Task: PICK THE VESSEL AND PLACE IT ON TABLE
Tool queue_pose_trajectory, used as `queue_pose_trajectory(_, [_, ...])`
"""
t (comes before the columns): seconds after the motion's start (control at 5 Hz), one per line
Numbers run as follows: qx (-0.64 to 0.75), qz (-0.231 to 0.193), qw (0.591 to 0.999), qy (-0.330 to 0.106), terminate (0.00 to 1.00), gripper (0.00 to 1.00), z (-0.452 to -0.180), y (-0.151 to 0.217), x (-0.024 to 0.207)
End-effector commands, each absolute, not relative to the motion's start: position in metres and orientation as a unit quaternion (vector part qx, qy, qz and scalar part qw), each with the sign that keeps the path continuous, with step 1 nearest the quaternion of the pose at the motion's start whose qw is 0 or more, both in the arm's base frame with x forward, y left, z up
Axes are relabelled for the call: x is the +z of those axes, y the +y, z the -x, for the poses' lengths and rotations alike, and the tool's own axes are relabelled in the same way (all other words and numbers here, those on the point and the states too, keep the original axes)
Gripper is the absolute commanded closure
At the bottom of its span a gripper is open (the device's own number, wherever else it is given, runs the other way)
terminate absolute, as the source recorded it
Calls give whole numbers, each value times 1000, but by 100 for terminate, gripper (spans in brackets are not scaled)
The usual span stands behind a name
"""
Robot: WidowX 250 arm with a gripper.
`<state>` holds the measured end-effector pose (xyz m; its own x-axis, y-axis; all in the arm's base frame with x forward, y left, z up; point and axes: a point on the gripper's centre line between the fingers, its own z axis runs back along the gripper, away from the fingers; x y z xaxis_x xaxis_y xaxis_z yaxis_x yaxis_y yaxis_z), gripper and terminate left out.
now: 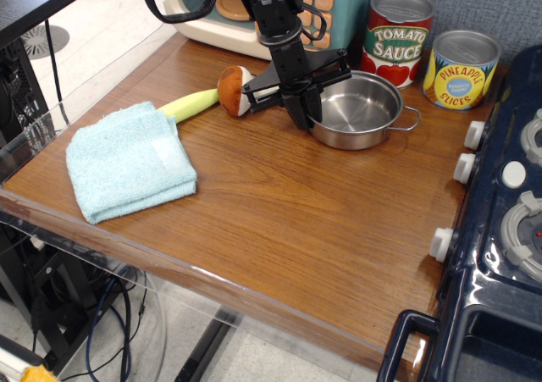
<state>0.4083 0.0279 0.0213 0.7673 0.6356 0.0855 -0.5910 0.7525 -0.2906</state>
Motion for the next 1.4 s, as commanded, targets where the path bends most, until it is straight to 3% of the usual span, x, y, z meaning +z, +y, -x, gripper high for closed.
queue_pose_trajectory(0.0, [291, 152, 937, -120, 0, 100, -408, 44, 62])
queue_pose_trajectory(0.4, [240, 173, 945, -140, 0, 100, -379, 39, 94])
queue_pose_trajectory(1.2, [118, 159, 972, -127, 0, 100, -287, 5, 63])
